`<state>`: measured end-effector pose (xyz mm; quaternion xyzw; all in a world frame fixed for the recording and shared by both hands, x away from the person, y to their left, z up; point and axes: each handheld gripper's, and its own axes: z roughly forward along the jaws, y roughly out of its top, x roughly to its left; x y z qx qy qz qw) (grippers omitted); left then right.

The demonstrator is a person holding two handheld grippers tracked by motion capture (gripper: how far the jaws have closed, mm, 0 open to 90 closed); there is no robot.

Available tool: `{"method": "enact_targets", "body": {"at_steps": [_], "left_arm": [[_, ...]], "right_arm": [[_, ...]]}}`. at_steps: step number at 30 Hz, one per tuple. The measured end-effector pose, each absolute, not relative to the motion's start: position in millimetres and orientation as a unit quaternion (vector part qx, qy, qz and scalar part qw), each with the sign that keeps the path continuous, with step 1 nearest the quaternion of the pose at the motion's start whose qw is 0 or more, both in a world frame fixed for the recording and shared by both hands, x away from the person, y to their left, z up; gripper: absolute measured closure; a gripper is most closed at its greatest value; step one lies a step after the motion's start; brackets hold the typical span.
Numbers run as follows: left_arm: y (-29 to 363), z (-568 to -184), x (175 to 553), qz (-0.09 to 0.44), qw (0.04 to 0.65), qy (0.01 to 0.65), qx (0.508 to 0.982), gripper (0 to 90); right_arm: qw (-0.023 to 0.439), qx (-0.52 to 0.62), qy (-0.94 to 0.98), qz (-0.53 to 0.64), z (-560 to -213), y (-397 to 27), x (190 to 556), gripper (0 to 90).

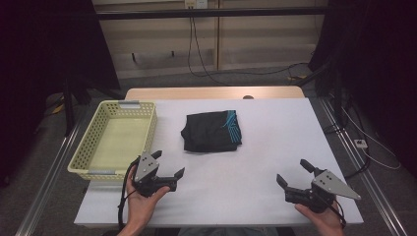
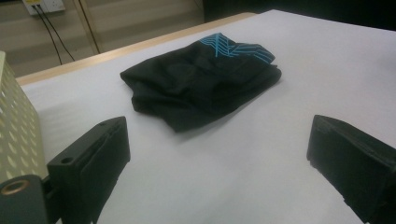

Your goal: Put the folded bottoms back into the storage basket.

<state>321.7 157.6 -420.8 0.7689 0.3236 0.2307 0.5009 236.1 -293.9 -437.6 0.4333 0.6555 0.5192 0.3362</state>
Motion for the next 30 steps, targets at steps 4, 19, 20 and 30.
{"method": "enact_targets", "body": {"at_steps": [4, 19, 20, 30], "left_arm": [[155.0, -416.4, 326.1, 0.236, 0.493, 0.325, 0.772, 7.8], [152.7, -416.8, 344.9, 0.196, 0.476, 0.346, 0.784, 5.4], [152.5, -416.3, 345.8, 0.191, 0.477, 0.346, 0.785, 5.4], [143.7, -412.3, 363.6, 0.202, 0.468, 0.345, 0.788, 5.6]], "right_arm": [[0.337, 0.434, 0.655, 0.518, -438.2, -295.6, 236.7, 5.0], [0.330, 0.436, 0.659, 0.517, -439.5, -294.2, 238.2, 4.6], [0.329, 0.435, 0.660, 0.516, -439.6, -293.7, 238.6, 4.6], [0.325, 0.433, 0.664, 0.515, -440.0, -289.2, 240.8, 4.5]]}}
